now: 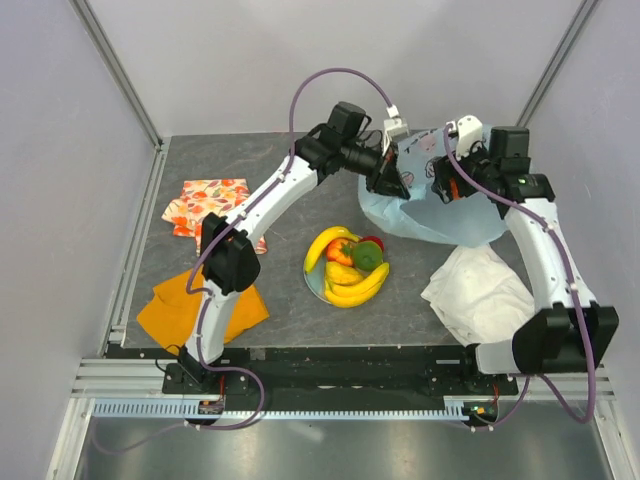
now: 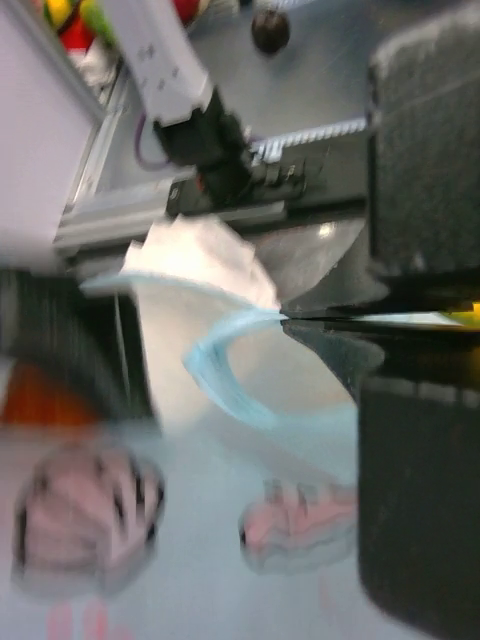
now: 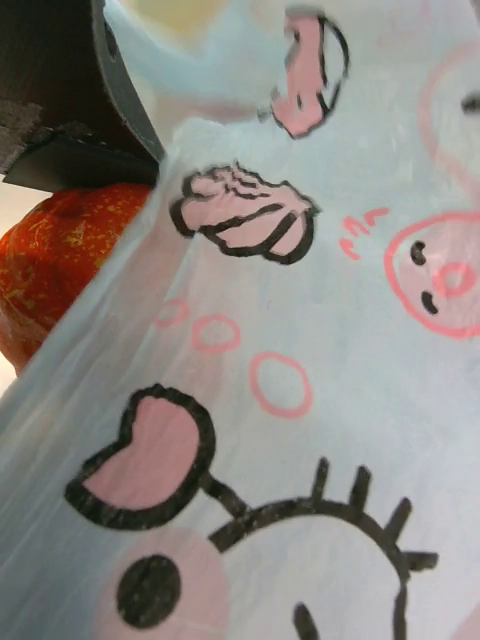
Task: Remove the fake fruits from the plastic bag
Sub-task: Take out the fake fruit from the plastic bag, then place the plastic bag at the center of the board, then place the fake fruit on the plate.
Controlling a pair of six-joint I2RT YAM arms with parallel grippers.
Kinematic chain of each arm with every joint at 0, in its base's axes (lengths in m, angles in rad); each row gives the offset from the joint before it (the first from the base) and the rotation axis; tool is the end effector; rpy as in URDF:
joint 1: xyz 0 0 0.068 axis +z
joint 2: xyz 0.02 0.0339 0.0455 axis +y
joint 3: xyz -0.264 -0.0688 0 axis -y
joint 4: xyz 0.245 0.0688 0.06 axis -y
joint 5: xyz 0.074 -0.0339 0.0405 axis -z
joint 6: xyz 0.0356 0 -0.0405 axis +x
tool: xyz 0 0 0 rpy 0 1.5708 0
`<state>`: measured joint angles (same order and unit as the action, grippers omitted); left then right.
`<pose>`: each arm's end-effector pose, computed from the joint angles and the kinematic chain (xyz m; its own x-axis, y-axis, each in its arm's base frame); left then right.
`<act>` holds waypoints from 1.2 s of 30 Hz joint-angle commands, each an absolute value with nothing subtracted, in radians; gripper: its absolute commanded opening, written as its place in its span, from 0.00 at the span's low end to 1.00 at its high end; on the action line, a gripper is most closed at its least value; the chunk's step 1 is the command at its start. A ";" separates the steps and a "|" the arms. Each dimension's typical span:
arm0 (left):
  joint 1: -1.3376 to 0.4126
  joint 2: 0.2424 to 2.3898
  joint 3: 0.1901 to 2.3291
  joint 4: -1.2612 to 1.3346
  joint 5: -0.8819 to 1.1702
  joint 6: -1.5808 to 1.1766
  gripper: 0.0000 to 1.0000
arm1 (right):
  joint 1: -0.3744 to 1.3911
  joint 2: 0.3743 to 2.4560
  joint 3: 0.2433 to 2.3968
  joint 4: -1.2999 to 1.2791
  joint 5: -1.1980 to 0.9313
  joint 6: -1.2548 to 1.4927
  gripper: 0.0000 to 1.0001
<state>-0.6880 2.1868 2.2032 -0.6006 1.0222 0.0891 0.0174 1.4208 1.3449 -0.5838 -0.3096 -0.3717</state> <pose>0.3621 -0.3370 0.3419 -0.3460 0.3445 -0.8727 0.9154 -0.0801 -0.3945 0.3144 0.0163 0.3497 -0.4775 -0.3543 -0.8040 -0.4623 0.8795 -0.1130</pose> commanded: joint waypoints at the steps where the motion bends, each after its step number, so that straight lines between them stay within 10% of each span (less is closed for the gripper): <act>1: -0.608 2.252 2.361 -0.442 0.919 -0.060 0.45 | 0.017 1.316 1.443 -0.683 -0.403 -0.416 0.11; 4: -0.580 2.240 2.382 -0.399 0.900 -0.107 0.75 | 0.031 1.281 1.491 -0.718 -0.429 -0.423 0.12; 11: -0.529 2.094 2.228 -0.428 0.925 -0.121 0.84 | 0.028 1.371 1.453 -0.964 -0.648 -0.446 0.17; 36: -0.249 1.450 1.622 -0.554 0.807 0.060 0.86 | 0.713 1.517 1.399 -0.821 -0.439 -1.044 0.23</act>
<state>-0.2722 1.5429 1.6657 -0.5362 0.8345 -0.0132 0.6941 1.4841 1.4040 -0.8696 -0.4995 -0.8299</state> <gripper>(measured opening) 0.859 0.827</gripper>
